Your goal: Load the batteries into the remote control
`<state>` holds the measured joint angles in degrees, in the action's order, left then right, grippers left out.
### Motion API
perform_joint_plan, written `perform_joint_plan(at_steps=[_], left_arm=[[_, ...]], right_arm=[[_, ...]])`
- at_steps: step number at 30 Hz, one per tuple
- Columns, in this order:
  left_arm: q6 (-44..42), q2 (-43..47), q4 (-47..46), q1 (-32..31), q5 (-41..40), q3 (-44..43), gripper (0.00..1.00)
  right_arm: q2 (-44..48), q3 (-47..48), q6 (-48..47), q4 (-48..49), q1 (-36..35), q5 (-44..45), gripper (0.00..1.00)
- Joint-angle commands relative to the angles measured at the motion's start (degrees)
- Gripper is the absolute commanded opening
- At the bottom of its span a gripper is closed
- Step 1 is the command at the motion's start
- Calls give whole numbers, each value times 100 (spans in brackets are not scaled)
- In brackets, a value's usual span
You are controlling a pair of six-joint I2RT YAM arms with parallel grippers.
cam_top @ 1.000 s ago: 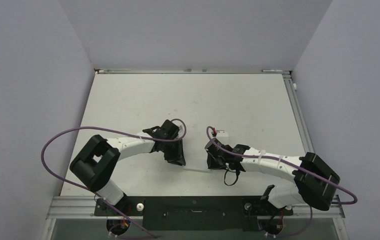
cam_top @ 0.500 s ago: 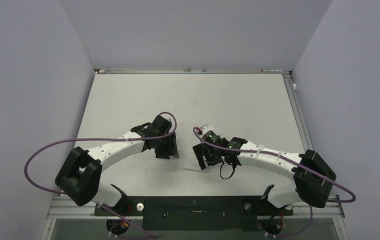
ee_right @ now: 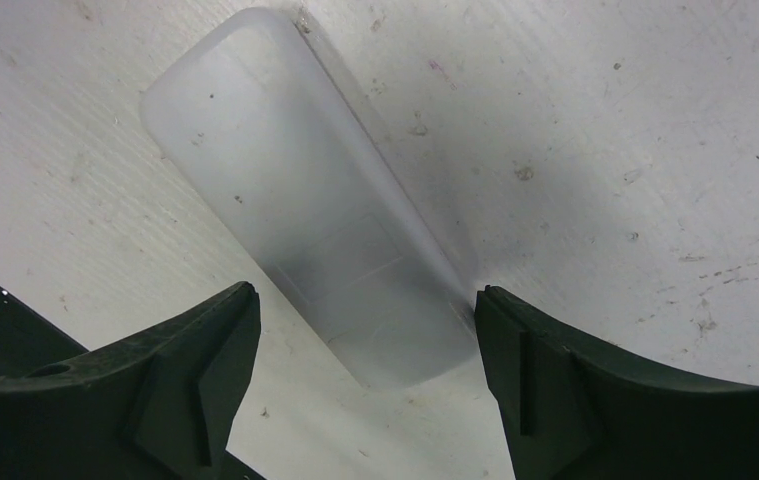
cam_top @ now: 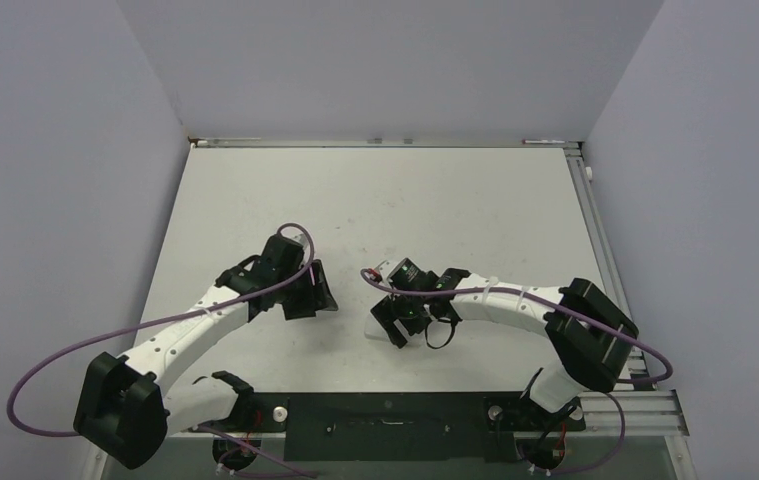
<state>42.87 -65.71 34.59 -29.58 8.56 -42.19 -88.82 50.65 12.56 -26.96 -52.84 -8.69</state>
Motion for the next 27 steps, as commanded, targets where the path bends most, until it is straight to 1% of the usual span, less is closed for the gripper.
perform_joint_plan(at_steps=[1, 8, 15, 21, 23, 27], left_arm=[[76, 215, 60, 62, 218, 74, 54], [124, 330, 29, 76, 293, 165, 55], [197, 440, -41, 76, 402, 282, 55], [262, 495, -122, 83, 605, 397, 55], [282, 528, -141, 77, 644, 425, 55], [306, 547, -158, 83, 709, 458, 55]], right_arm=[[-61, 156, -264, 255, 49, -194, 78], [-87, -54, -104, 346, -33, -400, 78], [-94, -160, 78, 264, -244, -104, 78], [-130, -187, 246, 230, -385, 118, 69], [-184, -158, 300, 172, -473, 314, 64], [-302, -83, 461, 44, -685, 752, 56]])
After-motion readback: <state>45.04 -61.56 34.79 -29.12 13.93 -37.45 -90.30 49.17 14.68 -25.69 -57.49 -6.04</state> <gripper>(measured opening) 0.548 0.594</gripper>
